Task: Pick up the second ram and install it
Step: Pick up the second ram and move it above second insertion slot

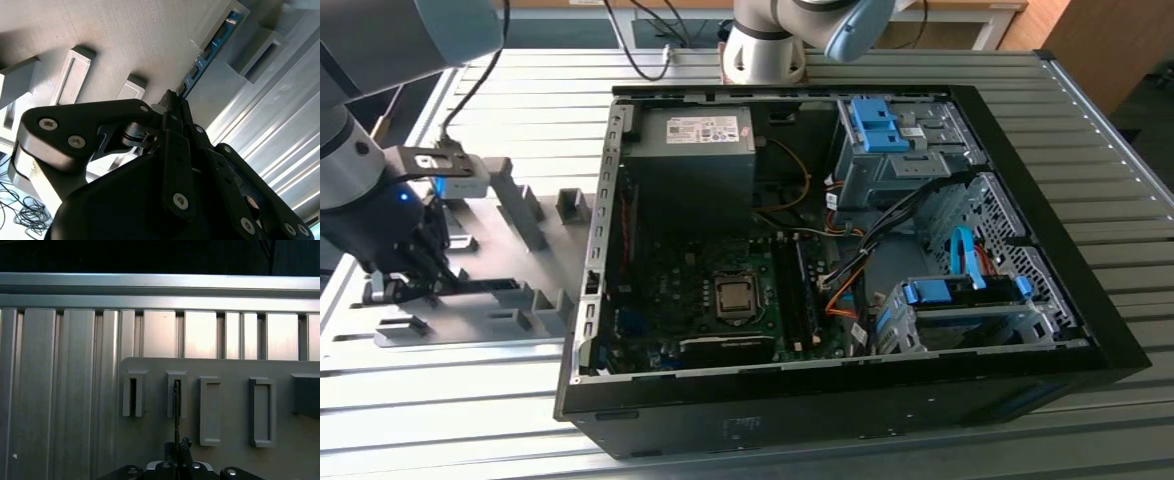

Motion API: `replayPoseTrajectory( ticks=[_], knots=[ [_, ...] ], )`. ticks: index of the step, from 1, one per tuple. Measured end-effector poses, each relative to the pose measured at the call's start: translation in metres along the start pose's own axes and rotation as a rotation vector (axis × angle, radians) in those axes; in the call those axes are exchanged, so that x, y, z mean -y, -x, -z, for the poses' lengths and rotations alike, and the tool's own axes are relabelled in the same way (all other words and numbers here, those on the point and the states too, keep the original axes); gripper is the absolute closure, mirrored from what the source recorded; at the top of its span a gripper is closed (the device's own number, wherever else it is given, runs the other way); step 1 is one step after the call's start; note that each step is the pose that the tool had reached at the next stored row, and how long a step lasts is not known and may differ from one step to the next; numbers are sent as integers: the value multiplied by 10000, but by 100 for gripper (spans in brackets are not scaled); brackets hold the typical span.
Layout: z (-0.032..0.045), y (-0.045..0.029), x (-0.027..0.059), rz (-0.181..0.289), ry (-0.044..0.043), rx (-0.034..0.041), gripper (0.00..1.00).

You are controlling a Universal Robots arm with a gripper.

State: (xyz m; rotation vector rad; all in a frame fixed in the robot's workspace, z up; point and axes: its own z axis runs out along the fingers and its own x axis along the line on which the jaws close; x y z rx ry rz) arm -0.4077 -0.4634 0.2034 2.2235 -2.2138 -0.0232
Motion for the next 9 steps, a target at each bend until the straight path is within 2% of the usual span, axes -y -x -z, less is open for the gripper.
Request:
replayPoseTrajectory(
  ticks=[9],
  knots=[
    [184, 1, -2, 0, -1, 0, 86]
  ],
)
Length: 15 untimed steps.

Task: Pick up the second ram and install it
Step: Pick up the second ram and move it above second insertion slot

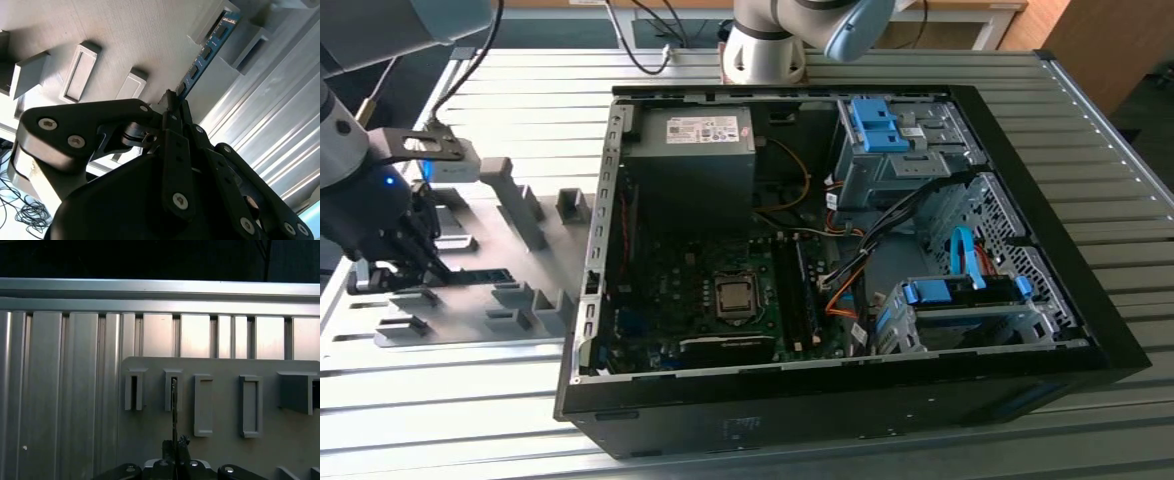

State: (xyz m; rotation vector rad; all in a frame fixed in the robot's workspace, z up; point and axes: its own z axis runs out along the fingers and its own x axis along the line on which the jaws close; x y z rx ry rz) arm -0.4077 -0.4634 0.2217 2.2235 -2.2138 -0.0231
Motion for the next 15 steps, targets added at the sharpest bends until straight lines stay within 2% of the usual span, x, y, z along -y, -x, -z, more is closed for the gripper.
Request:
replayPoseTrajectory(
  ticks=[3, 15],
  knots=[
    [40, 0, 0, 1, 0, 0, 86],
    [75, 0, -1, 0, 1, 0, 86]
  ],
)
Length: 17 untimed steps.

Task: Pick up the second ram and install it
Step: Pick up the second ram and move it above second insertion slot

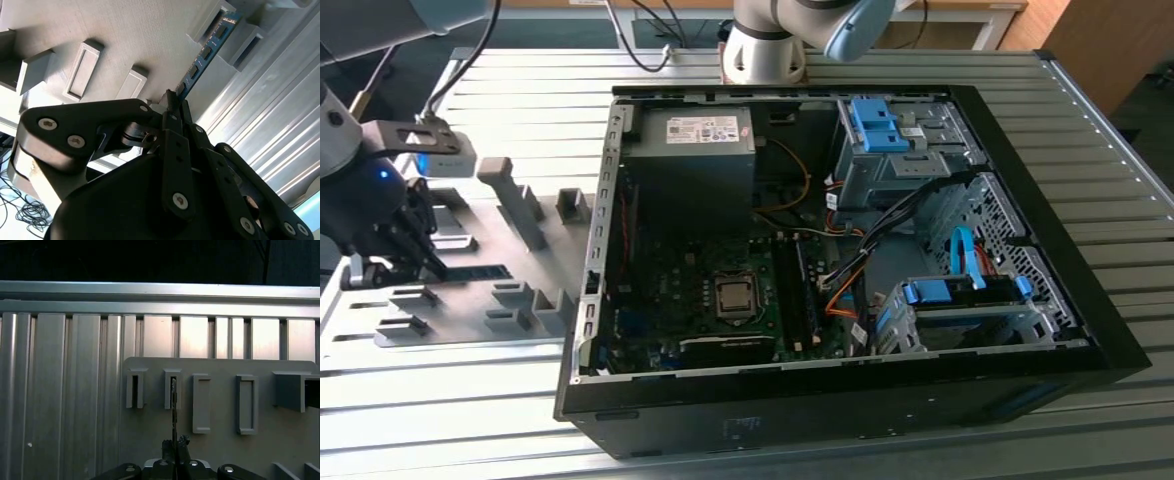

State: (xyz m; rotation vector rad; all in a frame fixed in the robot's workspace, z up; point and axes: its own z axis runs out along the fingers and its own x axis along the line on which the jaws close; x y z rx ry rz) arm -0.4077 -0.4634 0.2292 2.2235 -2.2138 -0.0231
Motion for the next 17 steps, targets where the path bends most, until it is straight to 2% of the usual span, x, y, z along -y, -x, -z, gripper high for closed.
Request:
replayPoseTrajectory(
  ticks=[17],
  knots=[
    [148, 1, -3, 0, -1, 0, 86]
  ],
)
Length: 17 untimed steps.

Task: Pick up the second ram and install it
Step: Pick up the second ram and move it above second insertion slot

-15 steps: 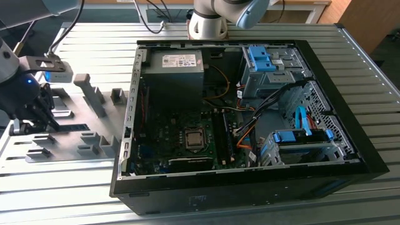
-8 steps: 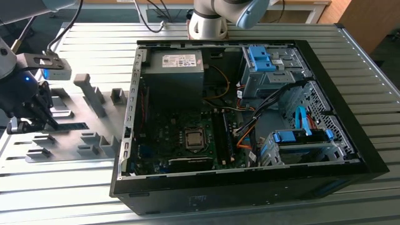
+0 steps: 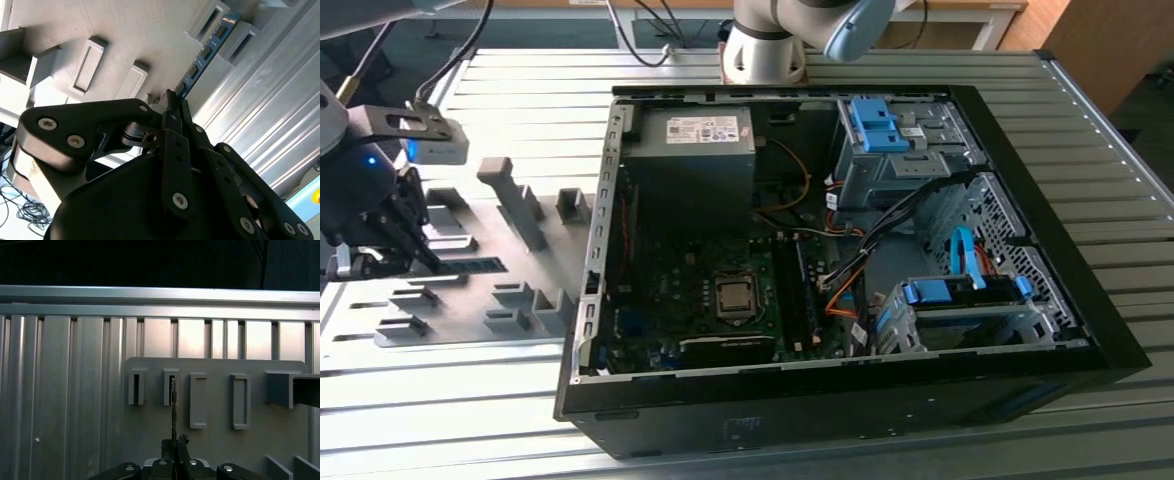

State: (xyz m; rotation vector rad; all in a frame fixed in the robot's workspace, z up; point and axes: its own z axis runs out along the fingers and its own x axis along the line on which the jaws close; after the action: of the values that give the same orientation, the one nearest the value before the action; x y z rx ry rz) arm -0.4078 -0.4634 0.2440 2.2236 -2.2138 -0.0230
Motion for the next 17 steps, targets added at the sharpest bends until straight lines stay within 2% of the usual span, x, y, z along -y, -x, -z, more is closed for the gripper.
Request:
replayPoseTrajectory(
  ticks=[17],
  knots=[
    [94, 1, -1, 0, 1, -1, 86]
  ],
)
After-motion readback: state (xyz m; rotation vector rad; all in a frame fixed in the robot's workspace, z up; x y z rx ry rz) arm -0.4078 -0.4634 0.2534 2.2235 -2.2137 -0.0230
